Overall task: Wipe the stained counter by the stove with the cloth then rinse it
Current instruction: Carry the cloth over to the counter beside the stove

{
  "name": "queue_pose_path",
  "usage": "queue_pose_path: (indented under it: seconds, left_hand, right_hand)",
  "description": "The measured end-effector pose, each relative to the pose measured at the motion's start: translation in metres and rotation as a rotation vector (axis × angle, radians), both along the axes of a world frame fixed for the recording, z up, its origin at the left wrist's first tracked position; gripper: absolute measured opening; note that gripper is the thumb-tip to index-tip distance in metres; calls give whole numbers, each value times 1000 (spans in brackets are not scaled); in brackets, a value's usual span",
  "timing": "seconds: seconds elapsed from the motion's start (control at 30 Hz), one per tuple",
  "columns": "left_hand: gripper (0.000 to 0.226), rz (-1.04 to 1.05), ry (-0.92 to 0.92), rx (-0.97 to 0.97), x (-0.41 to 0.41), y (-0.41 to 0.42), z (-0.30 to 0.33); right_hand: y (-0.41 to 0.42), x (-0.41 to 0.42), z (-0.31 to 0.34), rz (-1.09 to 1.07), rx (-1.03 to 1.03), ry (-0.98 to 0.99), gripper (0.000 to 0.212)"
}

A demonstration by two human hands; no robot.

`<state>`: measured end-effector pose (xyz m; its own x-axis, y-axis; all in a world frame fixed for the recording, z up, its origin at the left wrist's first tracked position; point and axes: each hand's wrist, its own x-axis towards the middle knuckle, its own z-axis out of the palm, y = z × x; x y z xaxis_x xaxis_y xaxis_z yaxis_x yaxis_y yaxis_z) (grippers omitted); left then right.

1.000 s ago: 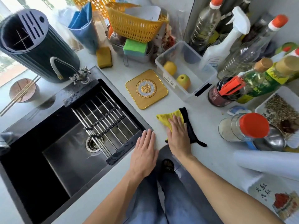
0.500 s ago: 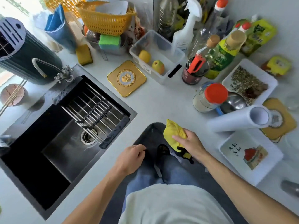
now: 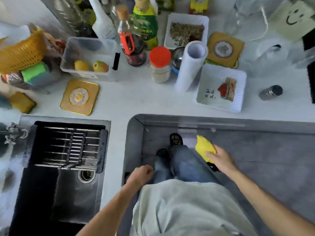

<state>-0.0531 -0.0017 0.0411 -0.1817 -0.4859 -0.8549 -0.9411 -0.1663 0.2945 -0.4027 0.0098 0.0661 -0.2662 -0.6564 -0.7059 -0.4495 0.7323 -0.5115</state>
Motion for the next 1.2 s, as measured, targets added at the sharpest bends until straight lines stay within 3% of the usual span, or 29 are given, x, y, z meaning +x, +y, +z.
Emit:
queue_pose_path:
  seconds: [0.17,0.3,0.37,0.57,0.8,0.93,1.07,1.2]
  left_hand:
    - [24,-221,19,-12,-69,-28,8]
    - [32,-459,66,-35,-152,-41,15]
    - [35,-613,75,-44,-196,-39,20]
    - [35,-914,91,-54,-323,-15,13]
    - [28,-1113,47,-114,-417,1,4]
    - [29,-1211,-29,-99,-461,0,5]
    - [19,-1266,-89,-54,-513,0,2]
    - [25,-1282,-92,-37,-593,8,-2]
  right_hand:
    - [141,-41,1,-279,116,83,4]
    - [238,-52,7,-674,197,9,18]
    - [274,-49,12,-764,212,23,22]
    - [361,-57,-2,-1062,271,-62,10]
    - [401,-132,-13,-1355,162,-113,20]
    - [402,-200,-13,-1398,116,4,10]
    - [401,-269,-12,-1483,26,15,10]
    - [404,-331,-9,-1502,30,18,10]
